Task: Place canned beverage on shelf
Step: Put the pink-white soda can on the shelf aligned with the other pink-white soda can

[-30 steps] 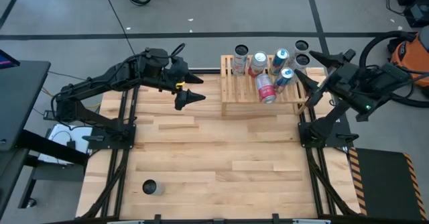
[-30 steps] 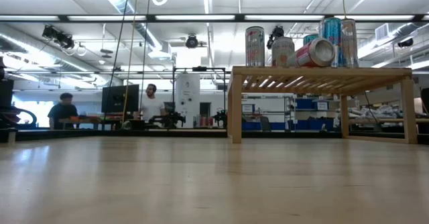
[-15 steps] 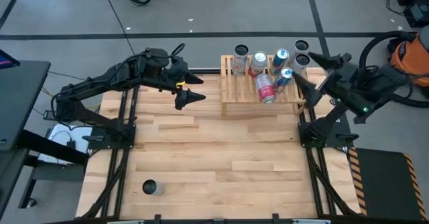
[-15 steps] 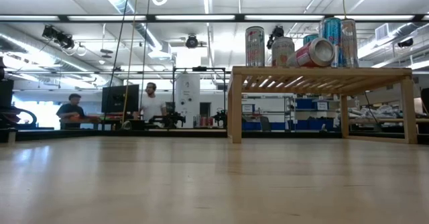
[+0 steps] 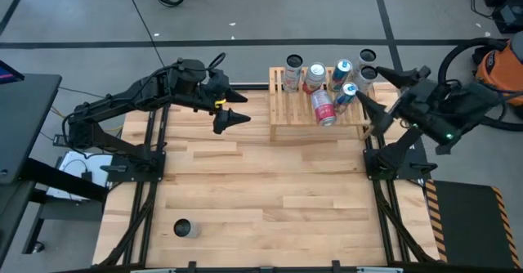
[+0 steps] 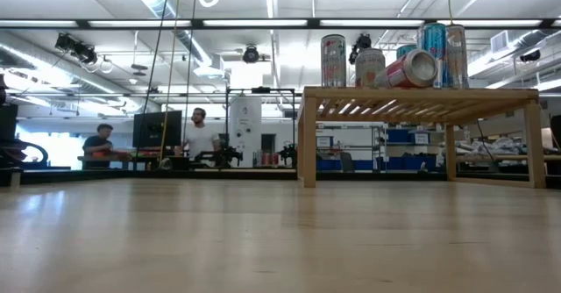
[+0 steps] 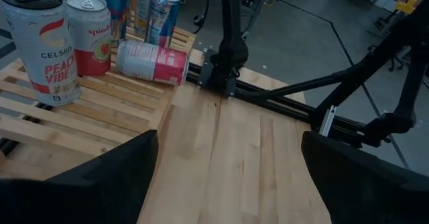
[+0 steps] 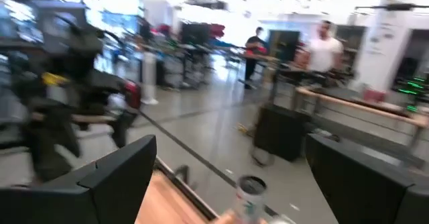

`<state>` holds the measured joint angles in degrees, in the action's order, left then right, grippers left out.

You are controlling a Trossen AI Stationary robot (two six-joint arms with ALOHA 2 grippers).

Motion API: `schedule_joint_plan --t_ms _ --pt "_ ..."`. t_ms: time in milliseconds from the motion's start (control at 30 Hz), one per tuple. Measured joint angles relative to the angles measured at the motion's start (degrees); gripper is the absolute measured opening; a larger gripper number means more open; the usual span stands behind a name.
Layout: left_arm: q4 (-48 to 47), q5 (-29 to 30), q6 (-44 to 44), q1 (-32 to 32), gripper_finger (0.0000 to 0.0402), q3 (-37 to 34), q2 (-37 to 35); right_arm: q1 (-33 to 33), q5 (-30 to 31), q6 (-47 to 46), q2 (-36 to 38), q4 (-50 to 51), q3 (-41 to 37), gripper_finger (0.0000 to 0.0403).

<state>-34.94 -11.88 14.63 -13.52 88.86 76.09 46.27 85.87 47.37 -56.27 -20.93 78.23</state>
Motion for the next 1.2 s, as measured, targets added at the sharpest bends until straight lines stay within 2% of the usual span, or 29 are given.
schedule_joint_plan --t_ms 200,333,633,767,867,1000,1200 --pt "0.0 0.02 0.0 -0.02 0.0369 0.01 0.0 4.44 -10.93 -2.18 0.75 0.02 0.07 0.039" --pt "0.0 0.02 0.0 -0.02 0.0369 0.0 0.0 6.18 -21.71 -6.05 0.74 1.82 0.07 0.039" --pt "0.36 0.02 0.2 0.0 0.0369 0.0 0.0 5.68 -50.01 -9.92 -0.03 5.99 0.07 0.039" --pt "0.48 0.02 0.22 -0.02 0.0369 0.0 0.0 5.68 -67.11 -10.22 0.06 11.48 0.07 0.039" --pt "0.48 0.02 0.22 -0.02 0.0369 0.02 0.0 5.53 -76.4 -10.22 0.0 17.3 0.07 0.039" --pt "0.52 0.02 0.23 -0.02 0.0369 0.01 0.0 2.51 -81.44 -11.79 -1.08 23.54 0.07 0.039" --pt "0.83 0.02 0.24 -0.02 0.0369 0.02 0.0 -7.13 -81.18 -16.84 -5.72 24.07 0.0 0.039"
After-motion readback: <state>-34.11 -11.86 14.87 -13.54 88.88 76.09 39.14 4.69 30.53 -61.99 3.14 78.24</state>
